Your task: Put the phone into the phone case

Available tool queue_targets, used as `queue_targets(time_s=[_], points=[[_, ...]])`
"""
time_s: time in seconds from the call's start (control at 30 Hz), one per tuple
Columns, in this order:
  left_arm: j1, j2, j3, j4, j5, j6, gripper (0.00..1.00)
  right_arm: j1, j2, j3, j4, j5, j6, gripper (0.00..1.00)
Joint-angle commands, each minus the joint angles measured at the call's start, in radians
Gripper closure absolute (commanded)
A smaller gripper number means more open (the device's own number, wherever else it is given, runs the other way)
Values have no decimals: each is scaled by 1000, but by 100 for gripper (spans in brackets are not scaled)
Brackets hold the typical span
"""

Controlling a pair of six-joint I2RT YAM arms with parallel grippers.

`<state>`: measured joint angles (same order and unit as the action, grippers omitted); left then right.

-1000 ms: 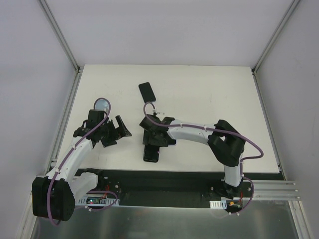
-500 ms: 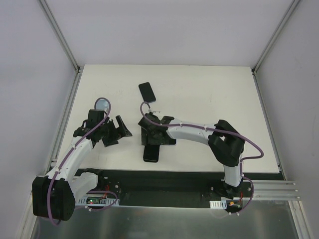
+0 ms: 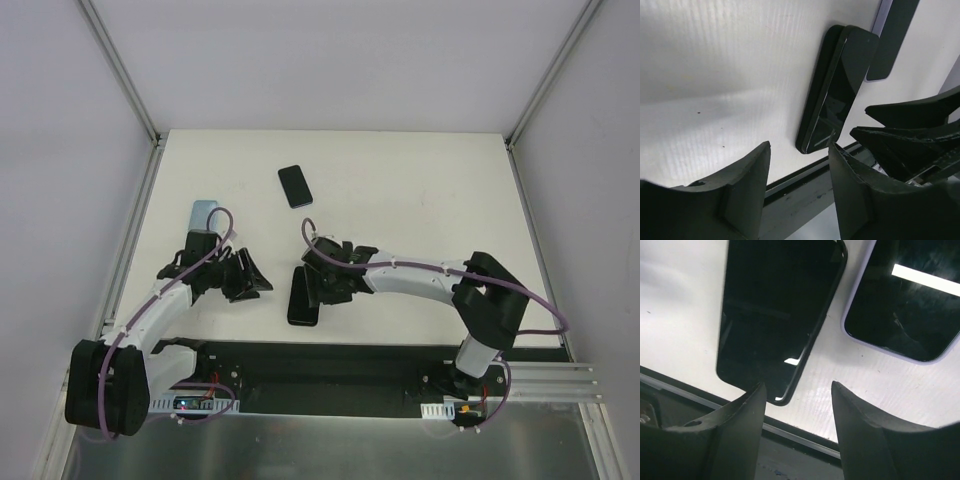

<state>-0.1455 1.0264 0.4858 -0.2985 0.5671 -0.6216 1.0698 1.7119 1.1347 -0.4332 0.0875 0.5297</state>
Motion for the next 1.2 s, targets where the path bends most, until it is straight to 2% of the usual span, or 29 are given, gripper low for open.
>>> queue_targets(time_s=[0.0,0.13,0.67,1.0,1.13,1.17], points=[[-49,26,-4,91,53,-47,55,-13,-41,-33,76,-63,-10,45],[-101,49,-3,117,50,-75,61,-39,-29,-73,139,-143,10,50],[-241,159,-61,240,-58,-171,77,-76,-20,-176,252,-222,-16,71],[-334,235,-85,335,-90,-250,88,-91,-12,-228,306,-244,-17,74],[-379,262,-93,338,-124,-277,100,-91,-5,-219,310,-255,-22,75],[-384,270,-96,340,-130,-285,100,-91,-2,-217,310,-255,-23,75]])
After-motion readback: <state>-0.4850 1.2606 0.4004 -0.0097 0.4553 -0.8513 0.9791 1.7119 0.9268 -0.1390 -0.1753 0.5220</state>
